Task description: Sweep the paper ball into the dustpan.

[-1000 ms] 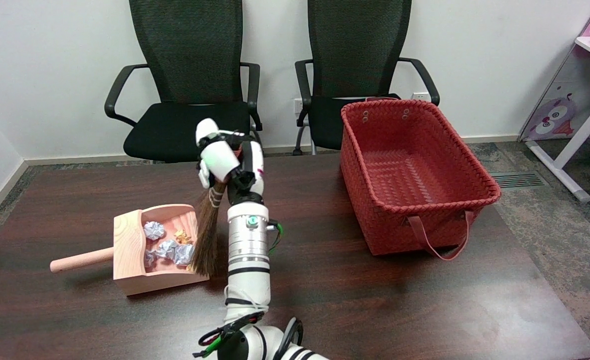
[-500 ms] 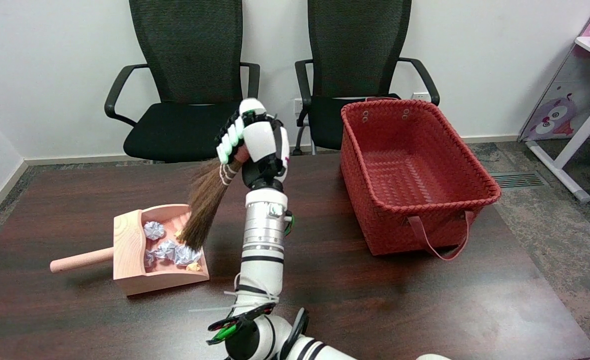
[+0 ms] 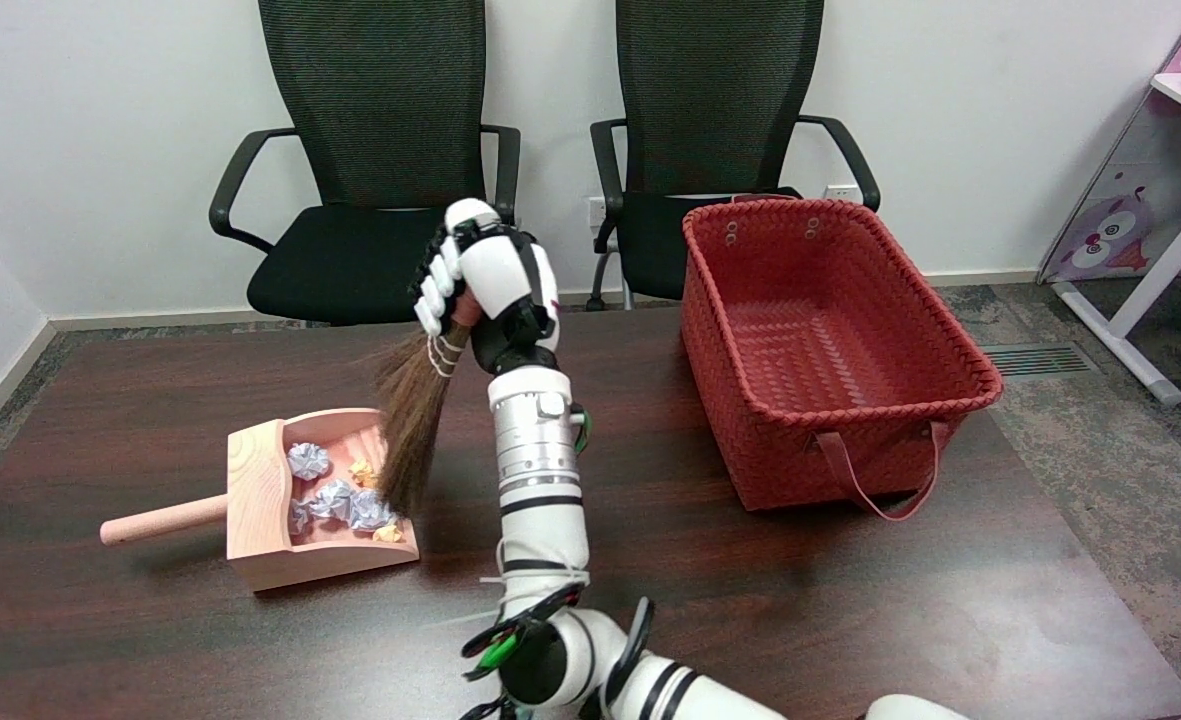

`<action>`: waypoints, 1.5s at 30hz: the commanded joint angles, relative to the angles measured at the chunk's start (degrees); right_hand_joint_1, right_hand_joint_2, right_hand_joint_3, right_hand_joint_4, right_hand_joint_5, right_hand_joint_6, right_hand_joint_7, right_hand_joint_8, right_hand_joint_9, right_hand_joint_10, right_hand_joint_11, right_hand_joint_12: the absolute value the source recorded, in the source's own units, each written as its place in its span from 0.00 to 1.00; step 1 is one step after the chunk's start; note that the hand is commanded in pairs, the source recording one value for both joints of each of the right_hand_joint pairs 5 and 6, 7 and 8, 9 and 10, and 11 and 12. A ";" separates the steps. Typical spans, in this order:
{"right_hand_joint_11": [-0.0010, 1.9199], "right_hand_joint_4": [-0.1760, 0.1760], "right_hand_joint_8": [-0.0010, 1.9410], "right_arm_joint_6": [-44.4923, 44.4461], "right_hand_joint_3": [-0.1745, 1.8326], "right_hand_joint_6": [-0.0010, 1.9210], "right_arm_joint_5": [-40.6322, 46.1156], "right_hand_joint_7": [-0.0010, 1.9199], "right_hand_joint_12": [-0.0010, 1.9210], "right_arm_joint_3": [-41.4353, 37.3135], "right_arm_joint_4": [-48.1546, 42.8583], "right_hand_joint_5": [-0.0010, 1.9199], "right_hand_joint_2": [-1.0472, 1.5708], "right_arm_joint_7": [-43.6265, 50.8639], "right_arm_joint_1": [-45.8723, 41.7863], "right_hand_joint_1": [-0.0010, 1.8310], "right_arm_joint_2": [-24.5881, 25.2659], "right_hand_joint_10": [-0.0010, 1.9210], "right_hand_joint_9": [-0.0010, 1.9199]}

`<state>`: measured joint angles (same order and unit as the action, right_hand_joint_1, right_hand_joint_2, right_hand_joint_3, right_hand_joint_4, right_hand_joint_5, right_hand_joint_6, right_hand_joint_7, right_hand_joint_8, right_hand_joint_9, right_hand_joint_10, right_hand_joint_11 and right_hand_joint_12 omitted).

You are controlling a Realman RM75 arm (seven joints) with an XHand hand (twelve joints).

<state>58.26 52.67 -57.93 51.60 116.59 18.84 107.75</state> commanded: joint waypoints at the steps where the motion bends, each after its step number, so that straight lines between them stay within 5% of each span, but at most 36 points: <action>1: 1.00 0.71 0.99 -22.08 1.00 1.00 -1.93 1.00 1.00 3.43 13.19 1.00 1.00 22.62 -0.81 0.36 -12.89 1.00 1.00; 5: 1.00 0.72 0.99 -24.43 1.00 1.00 -4.96 1.00 1.00 4.09 15.28 1.00 1.00 29.98 -0.82 0.36 -12.37 1.00 1.00; 18: 1.00 0.67 0.99 -33.26 0.93 1.00 -19.63 1.00 1.00 4.22 13.82 1.00 1.00 30.10 0.23 0.39 -10.26 1.00 1.00; 28: 1.00 0.67 0.99 -36.48 0.93 1.00 -36.24 1.00 1.00 -1.80 1.53 1.00 1.00 30.10 -0.30 0.39 1.46 1.00 1.00; 45: 1.00 0.70 0.99 -30.39 0.96 1.00 -32.98 1.00 1.00 -5.18 -15.99 1.00 1.00 30.19 5.11 0.38 8.78 1.00 1.00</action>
<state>26.58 21.24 -59.53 49.25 145.76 19.71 109.45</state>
